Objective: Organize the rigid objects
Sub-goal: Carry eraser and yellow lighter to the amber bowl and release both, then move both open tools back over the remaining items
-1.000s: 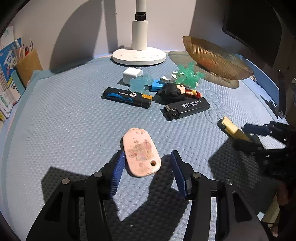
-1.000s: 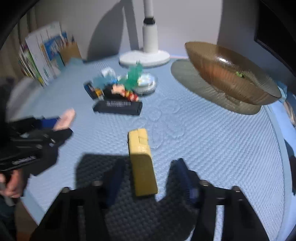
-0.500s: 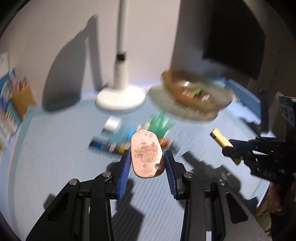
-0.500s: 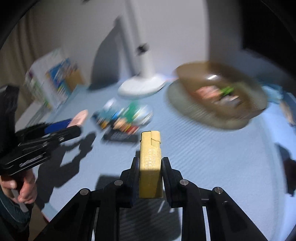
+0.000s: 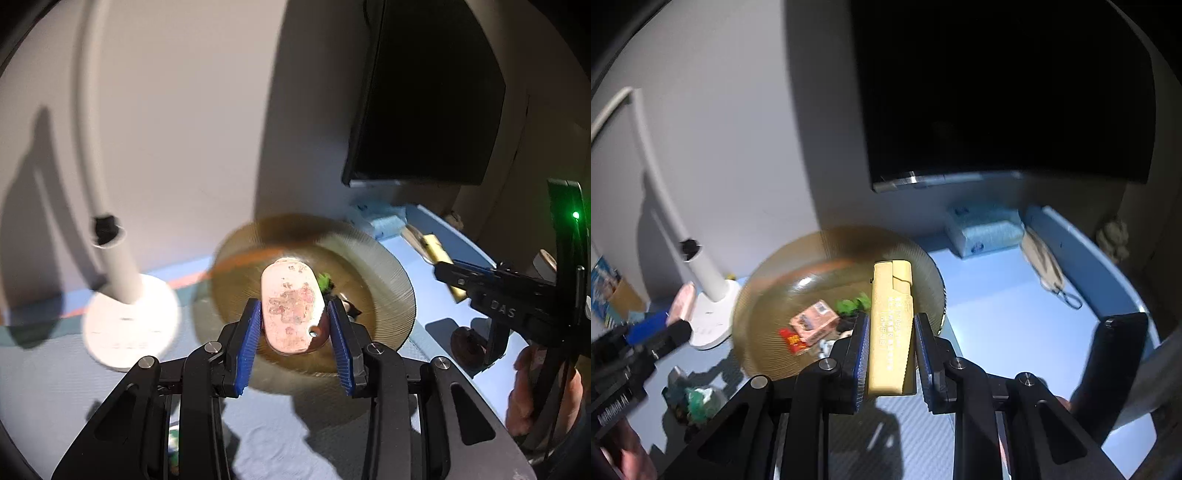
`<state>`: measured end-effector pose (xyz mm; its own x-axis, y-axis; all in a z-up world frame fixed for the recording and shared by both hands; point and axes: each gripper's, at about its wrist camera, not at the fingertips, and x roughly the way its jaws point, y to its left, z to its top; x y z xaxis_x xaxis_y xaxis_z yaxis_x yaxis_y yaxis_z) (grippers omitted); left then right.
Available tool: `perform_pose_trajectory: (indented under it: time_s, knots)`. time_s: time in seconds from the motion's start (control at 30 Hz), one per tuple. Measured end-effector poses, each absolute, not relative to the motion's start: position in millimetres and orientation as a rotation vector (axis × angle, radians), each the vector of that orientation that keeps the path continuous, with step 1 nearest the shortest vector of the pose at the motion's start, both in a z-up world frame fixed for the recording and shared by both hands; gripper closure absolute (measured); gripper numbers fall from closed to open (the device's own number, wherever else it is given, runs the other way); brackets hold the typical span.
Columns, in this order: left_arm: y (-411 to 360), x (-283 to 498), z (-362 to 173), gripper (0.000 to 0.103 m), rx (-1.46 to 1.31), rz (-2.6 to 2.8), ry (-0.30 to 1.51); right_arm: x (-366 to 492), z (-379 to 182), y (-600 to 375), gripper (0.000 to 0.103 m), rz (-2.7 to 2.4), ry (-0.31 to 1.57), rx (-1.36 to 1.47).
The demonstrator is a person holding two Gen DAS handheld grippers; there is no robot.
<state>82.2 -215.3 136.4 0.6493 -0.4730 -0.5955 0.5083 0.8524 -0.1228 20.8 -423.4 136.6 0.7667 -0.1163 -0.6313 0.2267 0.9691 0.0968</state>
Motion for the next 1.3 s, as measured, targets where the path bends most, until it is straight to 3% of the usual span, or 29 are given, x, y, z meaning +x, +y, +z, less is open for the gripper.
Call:
perform_pose_trajectory:
  time_s: [0.33, 0.4, 0.43, 0.47, 0.9, 1.3]
  knots:
    - [-255, 103, 94, 0.067, 0.052, -0.598, 0.785, 62, 91, -444, 0.079, -0.212, 0.808, 0.228]
    - [-253, 102, 99, 0.048, 0.025, -0.604, 0.77, 59, 94, -449, 0.068, -0.184, 0.789, 0.268]
    - [-247, 99, 103, 0.029, 0.011, -0.594, 0.747, 55, 98, -451, 0.062, -0.19, 0.775, 0.279]
    - [-241, 95, 108, 0.023, 0.0, -0.585, 0.718, 49, 102, -452, 0.052, -0.203, 0.756, 0.281]
    - [-75, 16, 144, 0.023, -0.174, -0.407, 0.613, -25, 138, -392, 0.041, -0.061, 0.67, 0.296]
    - [39, -7, 42, 0.023, -0.282, -0.149, 0.748, -25, 38, -272, 0.04, 0.17, 0.803, 0.154]
